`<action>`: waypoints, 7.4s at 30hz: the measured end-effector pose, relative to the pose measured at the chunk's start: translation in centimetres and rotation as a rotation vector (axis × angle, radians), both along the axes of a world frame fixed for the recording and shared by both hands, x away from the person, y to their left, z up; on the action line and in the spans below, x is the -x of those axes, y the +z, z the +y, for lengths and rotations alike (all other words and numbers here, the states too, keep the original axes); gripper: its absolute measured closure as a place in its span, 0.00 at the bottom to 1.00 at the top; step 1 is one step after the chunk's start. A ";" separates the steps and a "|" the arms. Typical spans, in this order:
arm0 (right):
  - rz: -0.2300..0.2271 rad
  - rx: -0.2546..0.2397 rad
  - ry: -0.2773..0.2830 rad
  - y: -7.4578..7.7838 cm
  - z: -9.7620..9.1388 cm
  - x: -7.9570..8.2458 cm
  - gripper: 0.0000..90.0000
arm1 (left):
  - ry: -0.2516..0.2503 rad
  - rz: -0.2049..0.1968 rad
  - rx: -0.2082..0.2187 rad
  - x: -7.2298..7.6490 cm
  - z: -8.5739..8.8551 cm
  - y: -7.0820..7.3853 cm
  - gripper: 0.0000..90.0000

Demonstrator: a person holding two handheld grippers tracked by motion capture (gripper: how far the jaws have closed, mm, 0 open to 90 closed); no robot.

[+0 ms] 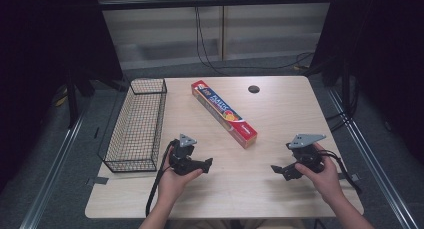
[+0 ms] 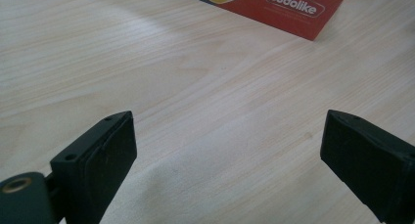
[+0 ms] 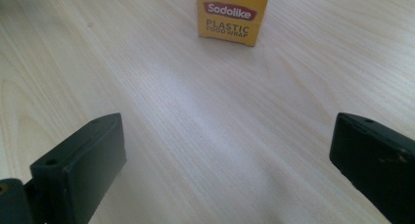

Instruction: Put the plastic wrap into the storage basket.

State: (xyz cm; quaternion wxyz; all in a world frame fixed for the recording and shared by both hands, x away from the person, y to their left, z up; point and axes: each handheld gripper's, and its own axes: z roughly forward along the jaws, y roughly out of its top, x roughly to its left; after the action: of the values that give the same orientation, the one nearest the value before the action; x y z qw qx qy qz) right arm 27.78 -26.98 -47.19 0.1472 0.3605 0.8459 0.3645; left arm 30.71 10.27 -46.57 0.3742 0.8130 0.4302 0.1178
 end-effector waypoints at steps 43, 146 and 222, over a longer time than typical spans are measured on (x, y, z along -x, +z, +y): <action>-0.002 -0.051 -0.002 0.2 -0.2 -0.5 0.00 | 0.098 0.096 0.046 -9.4 -8.6 4.1 0.06; -0.006 -0.104 0.009 0.3 0.0 -0.6 0.00 | 0.381 0.259 0.039 -15.7 -13.5 -0.4 0.01; -0.005 -0.119 0.004 0.4 0.0 -0.7 0.01 | 0.290 0.378 -0.240 -15.1 -4.7 1.4 0.30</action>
State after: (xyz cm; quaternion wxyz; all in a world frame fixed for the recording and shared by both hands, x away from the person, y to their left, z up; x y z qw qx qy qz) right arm 28.43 -26.95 -46.78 0.1268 0.3658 0.8230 0.4156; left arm 45.77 5.61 -45.19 0.1673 0.7891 0.5873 0.0663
